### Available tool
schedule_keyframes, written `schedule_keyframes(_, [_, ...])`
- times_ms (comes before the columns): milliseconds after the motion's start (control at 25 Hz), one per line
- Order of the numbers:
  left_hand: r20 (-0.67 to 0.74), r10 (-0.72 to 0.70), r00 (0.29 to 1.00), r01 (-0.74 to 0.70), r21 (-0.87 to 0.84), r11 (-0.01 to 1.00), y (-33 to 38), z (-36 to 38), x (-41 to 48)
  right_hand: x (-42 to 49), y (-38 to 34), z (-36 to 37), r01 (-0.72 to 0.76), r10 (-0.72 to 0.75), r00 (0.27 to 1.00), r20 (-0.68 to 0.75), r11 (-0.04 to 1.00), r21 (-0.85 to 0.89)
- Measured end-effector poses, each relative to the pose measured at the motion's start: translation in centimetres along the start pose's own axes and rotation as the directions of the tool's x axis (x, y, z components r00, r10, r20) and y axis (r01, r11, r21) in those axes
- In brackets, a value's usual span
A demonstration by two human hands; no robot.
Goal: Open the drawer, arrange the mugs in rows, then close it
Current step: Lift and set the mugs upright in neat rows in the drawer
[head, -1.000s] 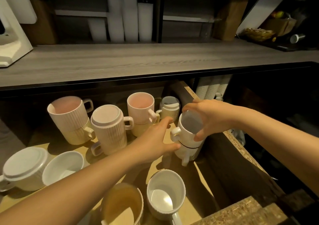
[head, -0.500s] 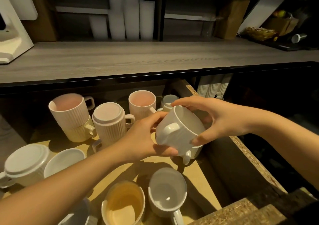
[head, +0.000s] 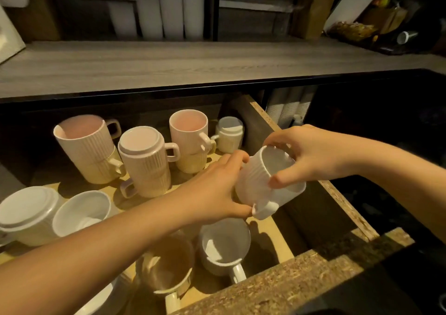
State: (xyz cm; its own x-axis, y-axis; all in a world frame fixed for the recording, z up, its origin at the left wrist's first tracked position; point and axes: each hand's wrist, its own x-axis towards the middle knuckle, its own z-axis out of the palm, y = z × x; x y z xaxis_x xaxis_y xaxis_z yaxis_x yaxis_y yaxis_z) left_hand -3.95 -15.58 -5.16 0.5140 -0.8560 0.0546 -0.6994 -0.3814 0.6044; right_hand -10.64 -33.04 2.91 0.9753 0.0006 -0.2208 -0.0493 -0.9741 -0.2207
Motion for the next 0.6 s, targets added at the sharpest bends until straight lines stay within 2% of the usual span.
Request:
schedule_keyframes(120, [0.222,-0.162,0.962,0.107,0.238,0.965,-0.4,0.3,-0.6,-0.5,0.4,1.0,0.036,-0.025,0.999,0.041,0.954,-0.299])
schedule_keyframes(280, [0.440,-0.277,0.854,0.152,0.299,0.942,-0.6,0.1,-1.9,-0.6,1.0,3.6,0.139,-0.058,0.975,0.216,0.914,-0.381])
schedule_keyframes(360, [0.458,-0.295,0.838,0.148,0.330,0.932,-0.6,0.3,-2.2,-0.4,0.9,4.8,0.188,-0.083,0.959,0.271,0.902,-0.388])
schedule_keyframes(600, [0.342,-0.191,0.920,0.040,0.402,0.915,-1.1,1.1,-2.7,0.5,0.7,7.0,0.231,-0.107,0.938,0.330,0.903,-0.363])
